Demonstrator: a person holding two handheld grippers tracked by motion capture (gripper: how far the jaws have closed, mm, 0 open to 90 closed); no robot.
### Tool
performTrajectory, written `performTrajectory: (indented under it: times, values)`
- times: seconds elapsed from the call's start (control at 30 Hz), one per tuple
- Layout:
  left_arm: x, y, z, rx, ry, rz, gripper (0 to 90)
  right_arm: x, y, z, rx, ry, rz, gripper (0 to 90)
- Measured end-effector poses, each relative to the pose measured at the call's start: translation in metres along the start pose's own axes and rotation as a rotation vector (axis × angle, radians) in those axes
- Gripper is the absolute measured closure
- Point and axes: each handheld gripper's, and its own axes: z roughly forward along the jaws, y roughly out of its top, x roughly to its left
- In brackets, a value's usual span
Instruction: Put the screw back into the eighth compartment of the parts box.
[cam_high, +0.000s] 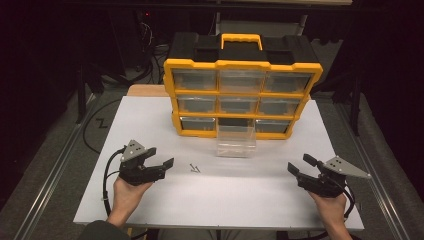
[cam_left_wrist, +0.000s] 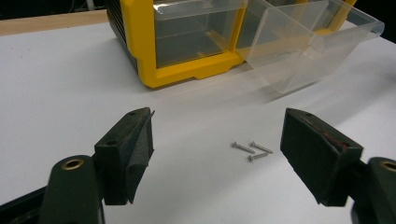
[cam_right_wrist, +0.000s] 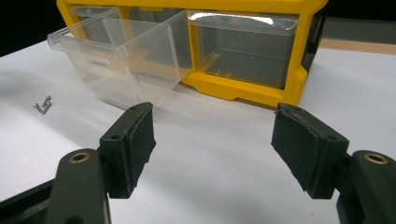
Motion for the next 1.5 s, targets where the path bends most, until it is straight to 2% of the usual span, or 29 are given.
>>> performTrajectory:
  times: [0.1, 0.23, 0.43, 0.8, 0.9, 1.03, 1.17, 1.4, 1.5]
  values:
    - [-0.001, 0.004, 0.004, -0.019, -0.001, 0.011, 25.9, -0.001, 0.0, 0.002, 0.004, -0.002, 0.001, 31.3]
    - [0.001, 0.011, 0.009, -0.034, -0.002, 0.001, 25.9, -0.003, 0.0, 0.003, 0.011, -0.012, 0.011, 31.1]
    - [-0.001, 0.02, 0.018, -0.056, -0.042, -0.005, 26.7, -0.004, 0.0, 0.001, 0.004, -0.02, 0.012, 31.2]
    - [-0.007, 0.031, 0.036, -0.029, -0.037, 0.051, 29.5, -0.003, 0.0, 0.002, 0.008, -0.019, 0.004, 31.2]
    - [-0.007, 0.035, 0.041, -0.026, -0.06, 0.046, 32.5, -0.003, 0.001, 0.002, 0.004, -0.021, 0.0, 31.3]
    - [-0.009, 0.043, 0.048, -0.02, -0.064, 0.063, 33.5, -0.002, 0.001, 0.003, 0.007, -0.013, -0.009, 31.4]
    - [-0.01, 0.05, 0.055, 0.015, -0.079, 0.078, 33.8, -0.002, 0.001, 0.003, 0.007, -0.014, -0.006, 31.3]
    - [-0.012, 0.053, 0.071, 0.142, -0.075, 0.152, 34.8, -0.002, 0.001, 0.002, 0.012, -0.002, -0.009, 31.4]
    - [-0.015, 0.051, 0.075, 0.195, -0.077, 0.165, 34.1, 0.0, 0.001, 0.001, 0.015, -0.004, -0.02, 31.5]
